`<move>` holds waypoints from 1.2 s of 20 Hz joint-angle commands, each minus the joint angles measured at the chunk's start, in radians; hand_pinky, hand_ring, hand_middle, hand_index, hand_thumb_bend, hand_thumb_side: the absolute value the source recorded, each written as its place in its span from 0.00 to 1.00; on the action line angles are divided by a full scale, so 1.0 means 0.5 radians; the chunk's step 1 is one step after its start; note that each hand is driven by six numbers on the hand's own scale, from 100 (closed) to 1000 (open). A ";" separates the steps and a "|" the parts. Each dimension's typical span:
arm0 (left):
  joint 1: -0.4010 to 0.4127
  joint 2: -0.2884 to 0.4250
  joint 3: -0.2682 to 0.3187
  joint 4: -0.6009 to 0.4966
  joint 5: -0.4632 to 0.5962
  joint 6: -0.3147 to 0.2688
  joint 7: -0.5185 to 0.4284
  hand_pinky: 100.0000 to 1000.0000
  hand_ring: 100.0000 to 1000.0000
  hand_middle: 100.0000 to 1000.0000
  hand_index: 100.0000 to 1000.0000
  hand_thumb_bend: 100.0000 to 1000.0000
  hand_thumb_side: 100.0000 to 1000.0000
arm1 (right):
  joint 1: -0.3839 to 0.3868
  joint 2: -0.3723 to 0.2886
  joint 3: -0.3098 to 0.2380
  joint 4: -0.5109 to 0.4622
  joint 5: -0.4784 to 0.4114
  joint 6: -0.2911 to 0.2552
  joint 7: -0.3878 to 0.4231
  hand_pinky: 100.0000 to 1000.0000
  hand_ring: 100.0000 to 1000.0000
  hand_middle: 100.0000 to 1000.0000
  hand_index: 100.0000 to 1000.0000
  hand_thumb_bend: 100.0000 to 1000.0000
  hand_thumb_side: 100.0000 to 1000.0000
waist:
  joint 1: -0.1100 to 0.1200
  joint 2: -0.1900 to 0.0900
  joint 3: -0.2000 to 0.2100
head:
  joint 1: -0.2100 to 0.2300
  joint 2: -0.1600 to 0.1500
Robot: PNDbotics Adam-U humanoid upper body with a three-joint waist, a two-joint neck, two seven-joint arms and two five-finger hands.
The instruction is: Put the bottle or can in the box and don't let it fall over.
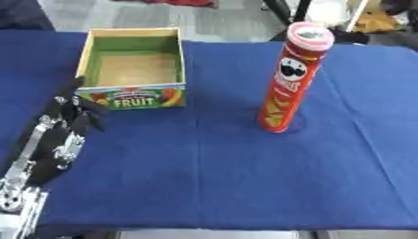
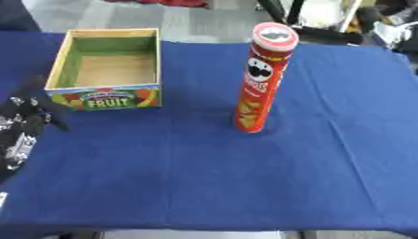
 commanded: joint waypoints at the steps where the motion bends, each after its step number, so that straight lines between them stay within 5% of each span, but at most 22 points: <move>1: -0.021 0.015 0.015 -0.023 -0.009 0.000 -0.007 0.48 0.69 0.53 1.00 0.00 0.57 | -0.059 -0.022 -0.002 0.033 0.016 -0.065 0.077 1.00 0.89 1.00 1.00 0.00 0.28 | 0.006 -0.017 0.002 | -0.005 -0.021; 24: -0.033 0.007 -0.002 -0.030 0.015 -0.010 -0.030 0.47 0.70 0.53 1.00 0.00 0.57 | -0.450 0.315 0.107 0.491 0.186 -0.163 0.279 1.00 0.89 1.00 1.00 0.00 0.34 | 0.031 -0.020 0.031 | -0.044 -0.059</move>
